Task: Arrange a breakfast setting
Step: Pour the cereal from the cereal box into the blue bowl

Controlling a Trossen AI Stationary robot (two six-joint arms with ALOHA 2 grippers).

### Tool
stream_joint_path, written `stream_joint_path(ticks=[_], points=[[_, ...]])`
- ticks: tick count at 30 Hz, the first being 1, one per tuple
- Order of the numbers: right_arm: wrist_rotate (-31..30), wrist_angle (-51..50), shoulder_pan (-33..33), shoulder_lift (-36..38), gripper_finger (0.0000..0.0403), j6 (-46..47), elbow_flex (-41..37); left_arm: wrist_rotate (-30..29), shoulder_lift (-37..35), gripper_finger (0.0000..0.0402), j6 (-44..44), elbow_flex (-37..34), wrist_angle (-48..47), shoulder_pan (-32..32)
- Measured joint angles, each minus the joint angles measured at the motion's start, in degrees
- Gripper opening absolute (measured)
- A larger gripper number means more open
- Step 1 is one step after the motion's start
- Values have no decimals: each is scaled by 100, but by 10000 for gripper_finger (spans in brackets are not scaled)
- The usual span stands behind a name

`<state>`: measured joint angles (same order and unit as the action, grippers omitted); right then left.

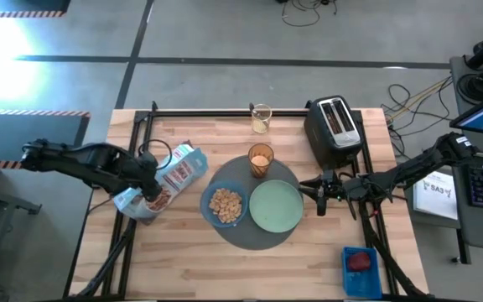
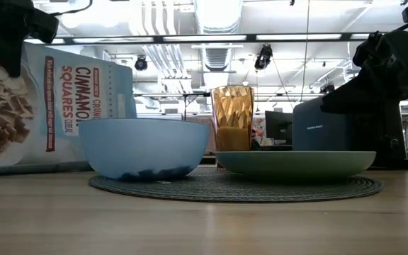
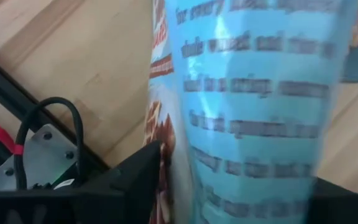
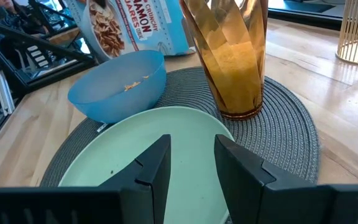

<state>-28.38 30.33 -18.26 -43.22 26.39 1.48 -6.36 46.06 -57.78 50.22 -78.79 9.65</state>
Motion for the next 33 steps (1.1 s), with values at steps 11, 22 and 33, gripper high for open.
stream_joint_path(ticks=[11,22,33], points=[[1,0,0,0,114,0,0,-19,-41,117,-190,-173,141,0],[2,0,2,1,114,0,0,-91,-52,34,-448,73,137,2],[0,0,0,0,114,0,0,453,37,40,-405,1139,7,5]])
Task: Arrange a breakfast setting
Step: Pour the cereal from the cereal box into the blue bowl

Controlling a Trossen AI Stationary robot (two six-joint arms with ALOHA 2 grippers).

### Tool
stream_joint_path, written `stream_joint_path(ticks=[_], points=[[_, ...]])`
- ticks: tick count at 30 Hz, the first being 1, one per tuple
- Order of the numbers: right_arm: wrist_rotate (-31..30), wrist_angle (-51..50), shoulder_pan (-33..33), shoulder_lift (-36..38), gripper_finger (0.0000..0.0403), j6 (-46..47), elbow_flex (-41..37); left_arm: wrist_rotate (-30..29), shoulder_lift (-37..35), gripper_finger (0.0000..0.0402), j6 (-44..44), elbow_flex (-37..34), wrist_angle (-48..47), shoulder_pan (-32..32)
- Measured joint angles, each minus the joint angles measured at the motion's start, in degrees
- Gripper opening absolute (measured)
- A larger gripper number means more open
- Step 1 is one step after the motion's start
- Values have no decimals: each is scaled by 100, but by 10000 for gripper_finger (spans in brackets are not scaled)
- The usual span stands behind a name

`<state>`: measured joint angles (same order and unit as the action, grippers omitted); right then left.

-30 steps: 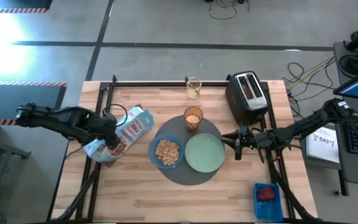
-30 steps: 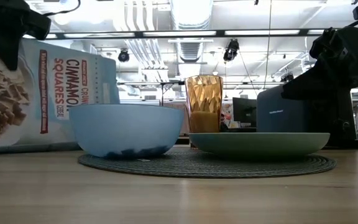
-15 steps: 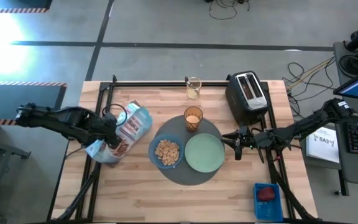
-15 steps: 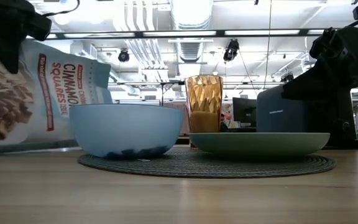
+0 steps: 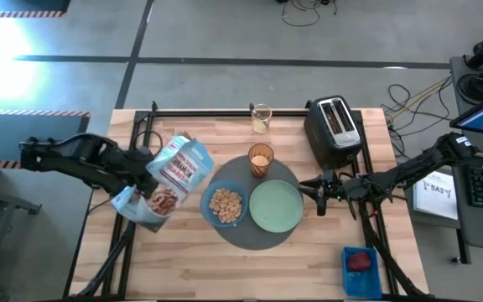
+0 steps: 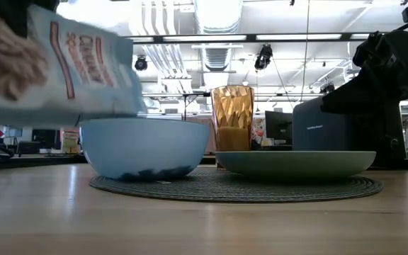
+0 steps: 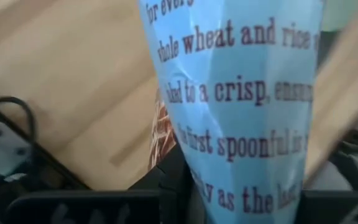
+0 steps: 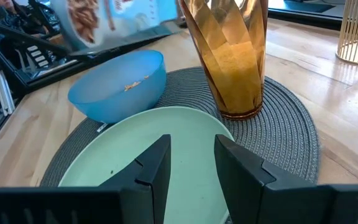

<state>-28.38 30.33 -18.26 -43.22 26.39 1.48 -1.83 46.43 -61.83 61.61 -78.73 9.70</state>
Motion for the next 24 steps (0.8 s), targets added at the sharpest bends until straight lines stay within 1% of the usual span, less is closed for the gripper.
stream_joint_path(ticks=[6,8,11,16,21,24], points=[[2,0,0,1,114,1,0,351,53,40,4,862,-197,2],[0,0,2,0,114,0,0,634,132,40,5,1121,-292,2],[0,0,2,2,114,0,0,1261,300,41,-5,1385,-408,2],[2,0,2,2,114,0,0,2157,650,41,111,1432,-466,4],[2,0,0,2,114,0,-2,2481,967,41,233,1381,-377,0],[1,0,1,1,114,0,0,2865,1158,41,41,1381,-290,-23]])
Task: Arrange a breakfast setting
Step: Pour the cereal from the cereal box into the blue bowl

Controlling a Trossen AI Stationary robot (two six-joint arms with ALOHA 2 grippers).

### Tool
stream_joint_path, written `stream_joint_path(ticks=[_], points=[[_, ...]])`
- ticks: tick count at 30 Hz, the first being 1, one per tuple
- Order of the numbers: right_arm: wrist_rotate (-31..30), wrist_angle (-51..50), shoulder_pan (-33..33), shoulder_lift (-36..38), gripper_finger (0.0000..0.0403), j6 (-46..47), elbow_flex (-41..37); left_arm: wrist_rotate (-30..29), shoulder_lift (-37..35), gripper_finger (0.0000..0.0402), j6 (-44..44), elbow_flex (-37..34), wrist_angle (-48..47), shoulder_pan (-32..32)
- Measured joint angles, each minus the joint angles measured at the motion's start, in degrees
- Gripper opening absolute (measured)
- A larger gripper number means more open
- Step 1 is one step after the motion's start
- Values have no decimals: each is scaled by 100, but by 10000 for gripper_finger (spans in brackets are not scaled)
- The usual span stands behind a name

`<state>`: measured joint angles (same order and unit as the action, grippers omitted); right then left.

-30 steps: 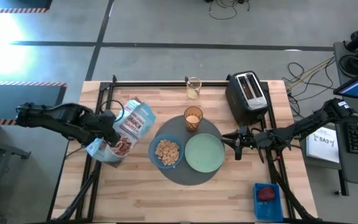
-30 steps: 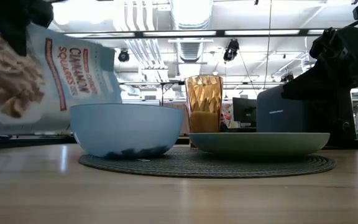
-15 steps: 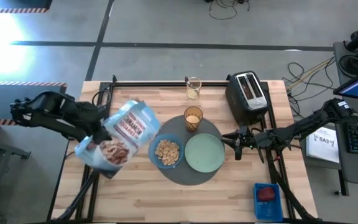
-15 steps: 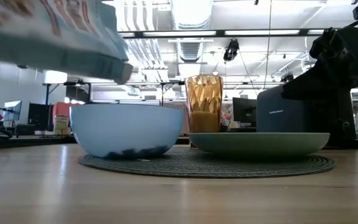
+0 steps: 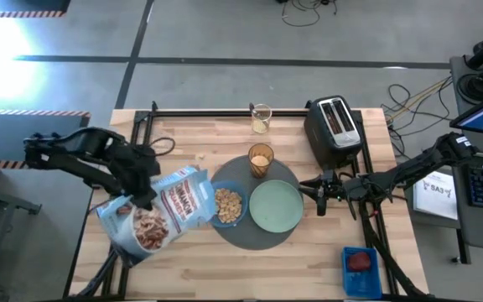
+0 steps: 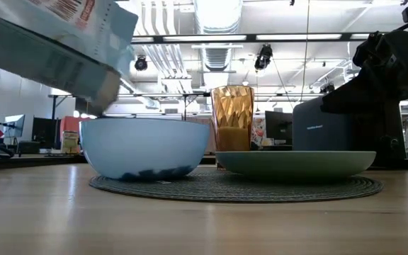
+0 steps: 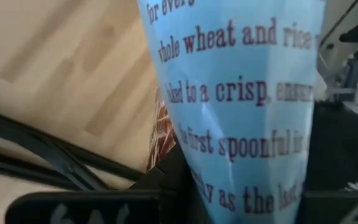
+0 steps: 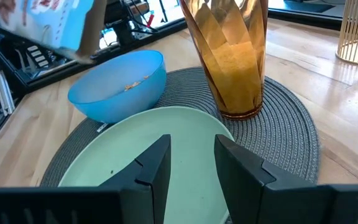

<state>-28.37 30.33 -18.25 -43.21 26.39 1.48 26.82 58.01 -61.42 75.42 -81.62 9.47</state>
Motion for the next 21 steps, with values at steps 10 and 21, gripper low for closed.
stream_joint_path(ticks=[10,21], points=[[1,0,-1,-1,114,0,0,481,774,41,-59,539,121,-277],[1,0,0,1,114,0,0,1517,1558,41,-44,926,-244,-1012]])
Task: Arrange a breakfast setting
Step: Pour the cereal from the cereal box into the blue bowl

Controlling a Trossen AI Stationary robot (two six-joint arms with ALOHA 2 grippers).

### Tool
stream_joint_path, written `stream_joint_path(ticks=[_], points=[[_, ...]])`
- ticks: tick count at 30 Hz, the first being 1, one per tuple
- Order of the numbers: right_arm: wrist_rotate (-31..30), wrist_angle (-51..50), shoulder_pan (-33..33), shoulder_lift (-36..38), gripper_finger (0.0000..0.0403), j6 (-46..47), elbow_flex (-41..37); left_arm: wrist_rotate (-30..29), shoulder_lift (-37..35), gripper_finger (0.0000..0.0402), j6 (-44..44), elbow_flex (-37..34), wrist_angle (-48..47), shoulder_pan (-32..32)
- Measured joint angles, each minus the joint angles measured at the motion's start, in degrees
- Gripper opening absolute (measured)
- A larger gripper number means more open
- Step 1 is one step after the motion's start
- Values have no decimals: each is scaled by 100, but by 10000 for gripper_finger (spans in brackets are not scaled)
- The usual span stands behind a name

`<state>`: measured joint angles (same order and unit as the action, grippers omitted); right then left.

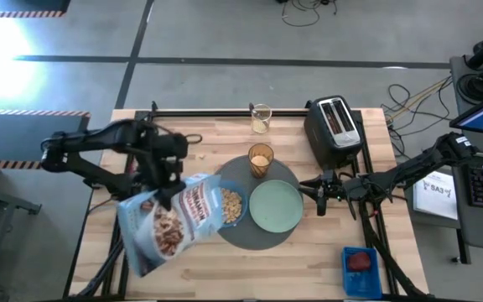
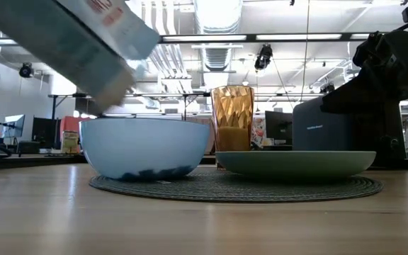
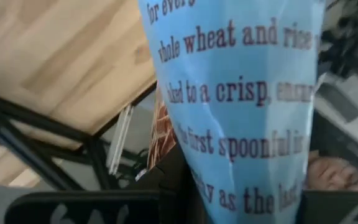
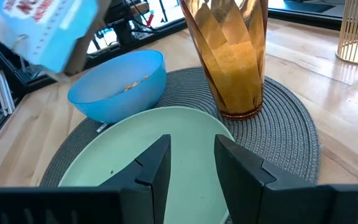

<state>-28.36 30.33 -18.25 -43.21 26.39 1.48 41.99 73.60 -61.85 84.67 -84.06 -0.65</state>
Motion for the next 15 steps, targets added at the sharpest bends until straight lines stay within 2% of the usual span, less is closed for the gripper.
stream_joint_path(ticks=[5,10,15], points=[[0,0,-1,-1,114,0,0,40,199,41,239,130,-45,-481],[-1,0,1,0,114,0,0,334,458,41,584,137,-648,-767],[0,0,1,-1,114,0,-2,616,605,41,645,226,-512,-1099]])
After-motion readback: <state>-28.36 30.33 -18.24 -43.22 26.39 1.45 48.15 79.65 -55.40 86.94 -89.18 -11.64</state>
